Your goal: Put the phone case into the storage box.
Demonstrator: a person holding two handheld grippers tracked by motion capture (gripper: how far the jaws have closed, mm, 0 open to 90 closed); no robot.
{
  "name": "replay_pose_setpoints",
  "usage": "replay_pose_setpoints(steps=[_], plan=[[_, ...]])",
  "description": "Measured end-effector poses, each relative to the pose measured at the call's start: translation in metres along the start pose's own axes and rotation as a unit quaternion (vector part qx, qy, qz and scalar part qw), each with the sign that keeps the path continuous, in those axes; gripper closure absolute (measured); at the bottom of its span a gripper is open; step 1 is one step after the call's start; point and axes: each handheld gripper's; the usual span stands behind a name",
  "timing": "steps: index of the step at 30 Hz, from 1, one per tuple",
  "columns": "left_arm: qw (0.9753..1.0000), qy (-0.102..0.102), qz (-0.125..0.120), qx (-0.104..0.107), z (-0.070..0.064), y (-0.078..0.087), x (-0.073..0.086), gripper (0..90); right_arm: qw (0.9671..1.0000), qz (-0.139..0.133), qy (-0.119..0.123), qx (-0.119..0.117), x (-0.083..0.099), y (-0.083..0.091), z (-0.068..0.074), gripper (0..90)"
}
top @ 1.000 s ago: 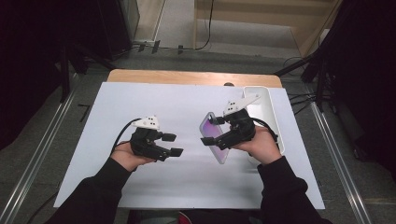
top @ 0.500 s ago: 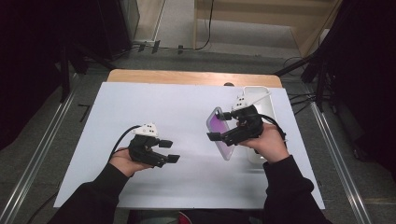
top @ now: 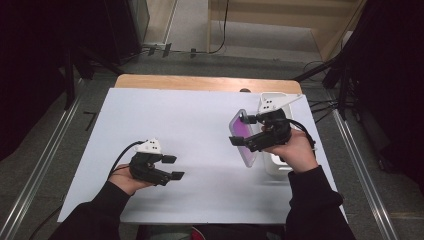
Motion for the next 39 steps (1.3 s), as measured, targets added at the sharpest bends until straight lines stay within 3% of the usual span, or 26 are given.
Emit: replay_pose_setpoints(steps=[16,24,27,39], plan=[[0.9998,0.002,0.007,-0.02,0.001,0.009,0.012,31.4,0.9992,-0.021,-0.016,0.031,-0.001,0.021,-0.012,14.9],[0.9995,0.015,0.004,-0.029,0.001,0.017,0.019,31.3,0.9977,-0.037,-0.022,0.052,-0.003,0.031,-0.017,14.9],[0.9992,0.028,0.003,-0.03,0.002,0.019,0.021,30.2,0.997,-0.04,-0.024,0.061,-0.004,0.035,-0.02,14.9],[0.9984,0.031,0.003,-0.048,0.001,0.026,0.027,28.9,0.9926,-0.059,-0.043,0.097,-0.006,0.051,-0.032,14.9]])
Point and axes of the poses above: each handheld gripper's, and its own axes: y roughly backward along the jaws, x roughly out of its underside, z roughly to its left, and after that the axes turned 8 degrees about -y, right-handed
